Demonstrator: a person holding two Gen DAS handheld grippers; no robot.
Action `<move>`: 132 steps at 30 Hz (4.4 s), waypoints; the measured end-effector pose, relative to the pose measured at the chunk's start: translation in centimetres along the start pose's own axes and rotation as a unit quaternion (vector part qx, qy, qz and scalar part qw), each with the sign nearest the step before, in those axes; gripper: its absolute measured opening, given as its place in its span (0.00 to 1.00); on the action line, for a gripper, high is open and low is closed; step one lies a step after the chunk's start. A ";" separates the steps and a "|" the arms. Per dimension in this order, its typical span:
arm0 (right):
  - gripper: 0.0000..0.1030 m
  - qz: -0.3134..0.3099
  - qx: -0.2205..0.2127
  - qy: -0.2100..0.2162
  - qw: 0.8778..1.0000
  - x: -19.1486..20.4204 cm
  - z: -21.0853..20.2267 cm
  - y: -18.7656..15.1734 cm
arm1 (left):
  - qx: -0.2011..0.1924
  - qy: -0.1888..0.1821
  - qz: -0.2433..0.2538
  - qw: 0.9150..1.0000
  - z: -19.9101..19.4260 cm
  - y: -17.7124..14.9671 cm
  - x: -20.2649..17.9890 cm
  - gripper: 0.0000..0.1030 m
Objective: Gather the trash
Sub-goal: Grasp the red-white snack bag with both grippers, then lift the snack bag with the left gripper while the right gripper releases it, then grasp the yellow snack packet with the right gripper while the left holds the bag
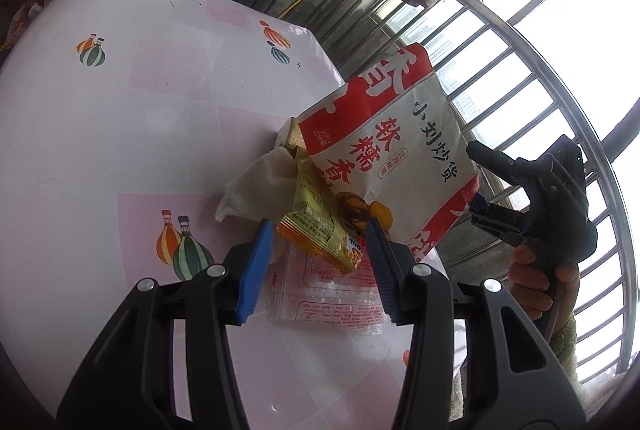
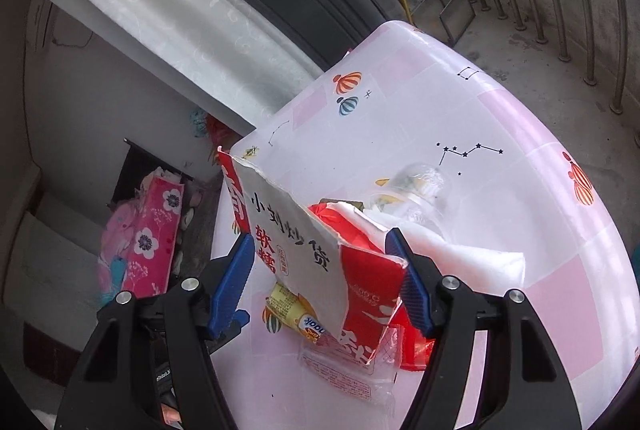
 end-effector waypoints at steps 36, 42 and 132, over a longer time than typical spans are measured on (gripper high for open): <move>0.04 -0.003 0.090 0.110 0.990 -1.6 -1.5 -15.4 | -0.051 0.079 -0.011 0.995 -7.2 -4.4 0.2 0.54; 0.04 0.016 0.101 0.141 0.985 -0.6 -1.0 -15.8 | -0.056 0.069 -0.010 0.996 -8.8 -5.3 0.1 0.55; 0.09 -0.057 -0.066 0.031 0.996 -3.0 -6.7 -8.2 | -0.048 0.033 0.053 0.997 -11.1 -6.4 -7.2 0.23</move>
Point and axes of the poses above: each gripper's, at about its wrist camera, not at the fingertips, and z roughly the way its jaws point, x to its left, y to its top, the point moved 1 cm from there along z, roughly the way its jaws point, and after that the axes turned 12 degrees about -y, right-handed, at the moved point
